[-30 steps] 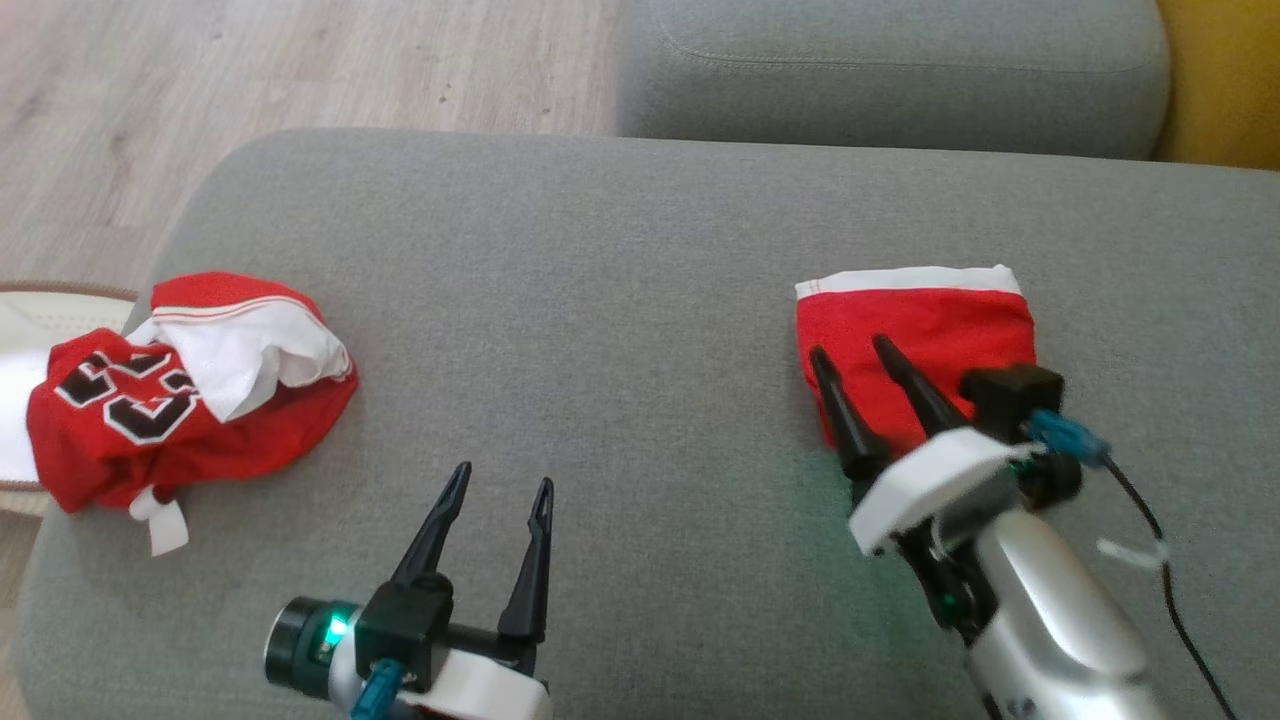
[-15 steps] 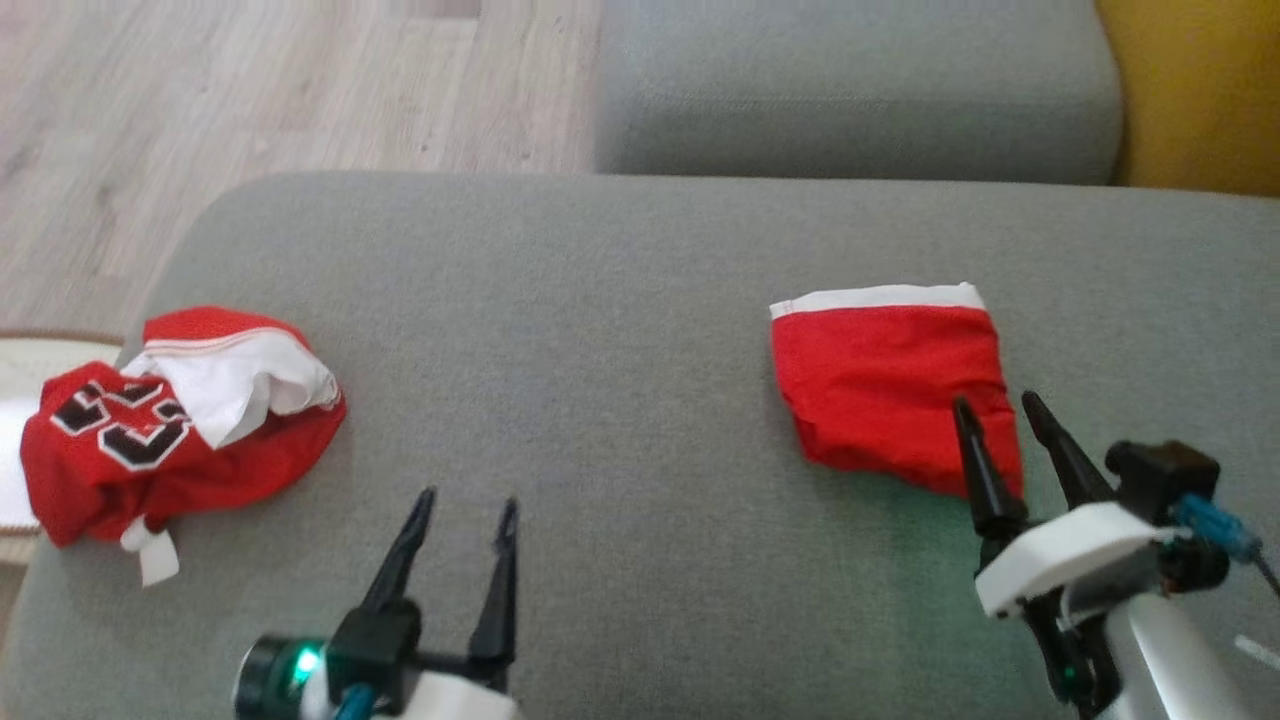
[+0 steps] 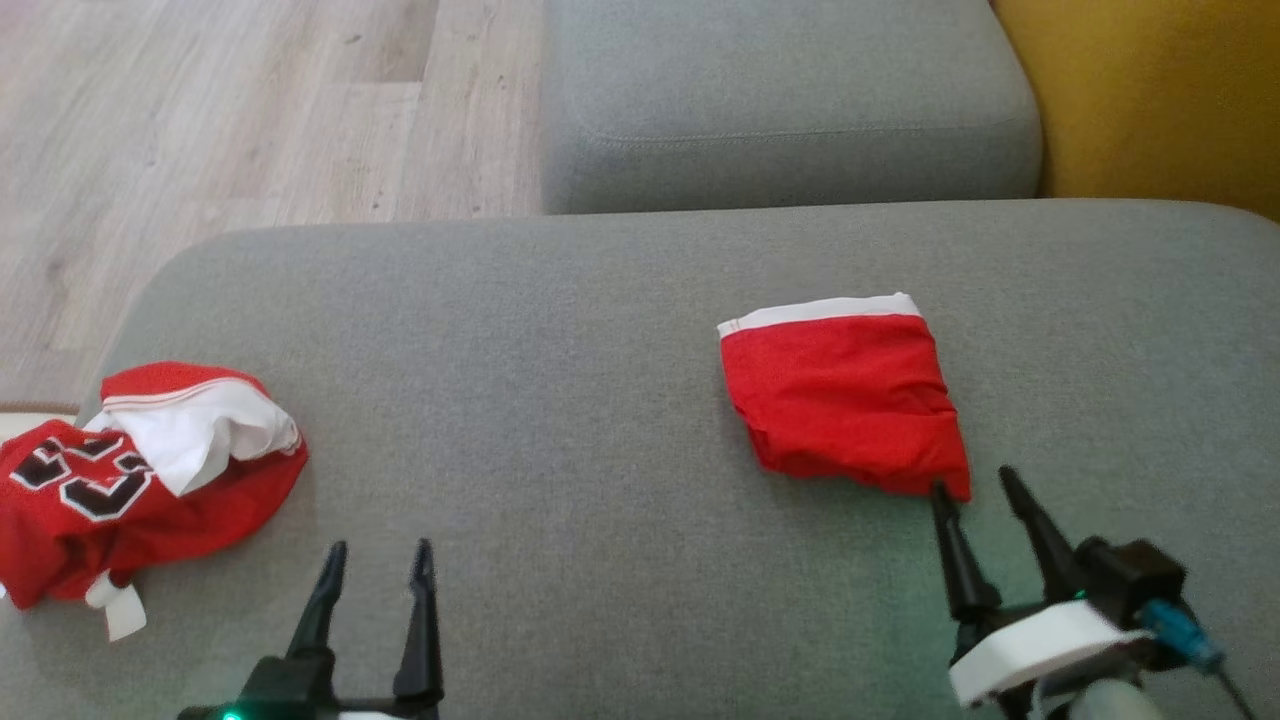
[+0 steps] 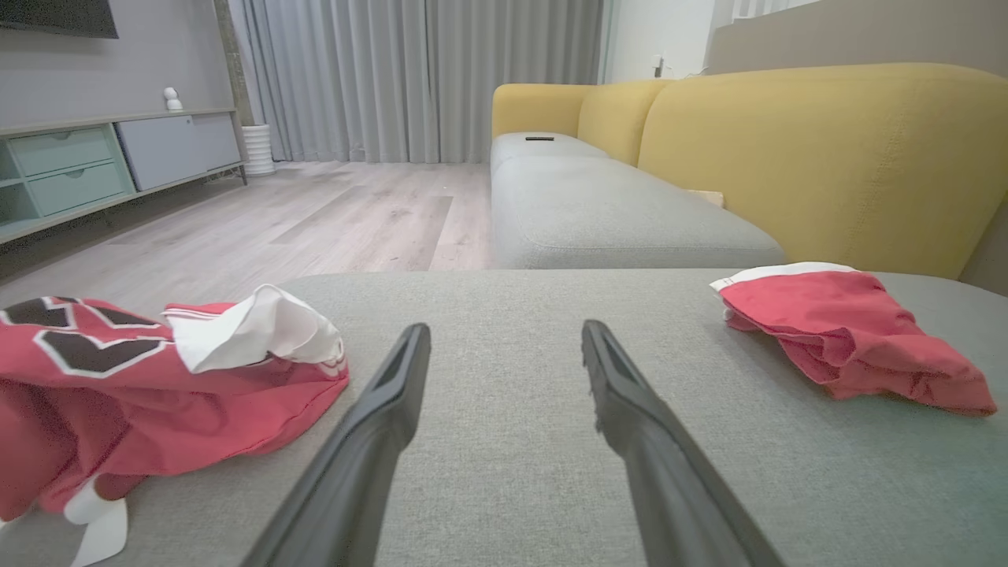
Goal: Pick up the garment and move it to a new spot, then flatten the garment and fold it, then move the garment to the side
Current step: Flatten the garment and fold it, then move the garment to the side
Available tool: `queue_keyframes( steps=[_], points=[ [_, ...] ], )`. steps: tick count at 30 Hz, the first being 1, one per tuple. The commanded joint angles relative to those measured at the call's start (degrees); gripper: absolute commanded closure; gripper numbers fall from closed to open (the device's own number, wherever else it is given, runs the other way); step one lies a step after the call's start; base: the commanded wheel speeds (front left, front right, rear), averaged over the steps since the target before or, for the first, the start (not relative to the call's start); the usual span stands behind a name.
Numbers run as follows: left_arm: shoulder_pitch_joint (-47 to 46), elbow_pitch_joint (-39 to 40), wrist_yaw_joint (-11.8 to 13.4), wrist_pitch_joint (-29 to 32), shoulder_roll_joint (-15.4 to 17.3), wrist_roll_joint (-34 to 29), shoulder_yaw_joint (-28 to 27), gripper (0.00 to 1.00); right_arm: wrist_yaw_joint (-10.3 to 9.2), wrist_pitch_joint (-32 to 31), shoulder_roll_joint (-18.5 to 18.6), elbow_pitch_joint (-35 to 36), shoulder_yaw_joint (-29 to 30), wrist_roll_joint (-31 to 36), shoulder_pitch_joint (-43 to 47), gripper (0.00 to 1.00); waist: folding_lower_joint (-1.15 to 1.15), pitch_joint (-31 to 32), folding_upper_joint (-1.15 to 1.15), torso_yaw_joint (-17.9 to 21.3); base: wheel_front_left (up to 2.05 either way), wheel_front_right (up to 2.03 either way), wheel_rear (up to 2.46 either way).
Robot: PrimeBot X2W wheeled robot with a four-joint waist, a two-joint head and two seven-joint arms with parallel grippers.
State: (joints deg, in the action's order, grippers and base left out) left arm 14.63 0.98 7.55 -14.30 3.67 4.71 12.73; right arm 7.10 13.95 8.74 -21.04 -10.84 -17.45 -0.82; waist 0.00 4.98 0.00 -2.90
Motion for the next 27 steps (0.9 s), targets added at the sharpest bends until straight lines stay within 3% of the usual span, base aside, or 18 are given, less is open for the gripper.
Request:
queue_keyframes(
  steps=[1,10,27],
  points=[
    [-1.6,2.3,0.0,-0.7,-0.2,0.1,-2.7,0.00,0.39,1.0,-0.4,1.7,-1.2,1.2,-0.9,0.00,0.00,0.3,0.00,0.3,0.00,0.00,0.00],
    [-0.6,1.7,-0.7,-0.7,-0.5,-0.3,-4.0,0.00,0.39,1.0,-3.0,5.1,0.1,7.3,2.7,0.00,0.00,1.1,0.00,0.9,0.00,0.00,0.00],
    [-0.3,0.1,-2.3,-0.7,-0.7,-1.6,-4.8,0.00,0.39,1.0,-4.7,5.5,1.6,8.7,3.8,0.00,0.00,1.7,0.00,0.9,0.00,0.00,0.00]
  ],
)
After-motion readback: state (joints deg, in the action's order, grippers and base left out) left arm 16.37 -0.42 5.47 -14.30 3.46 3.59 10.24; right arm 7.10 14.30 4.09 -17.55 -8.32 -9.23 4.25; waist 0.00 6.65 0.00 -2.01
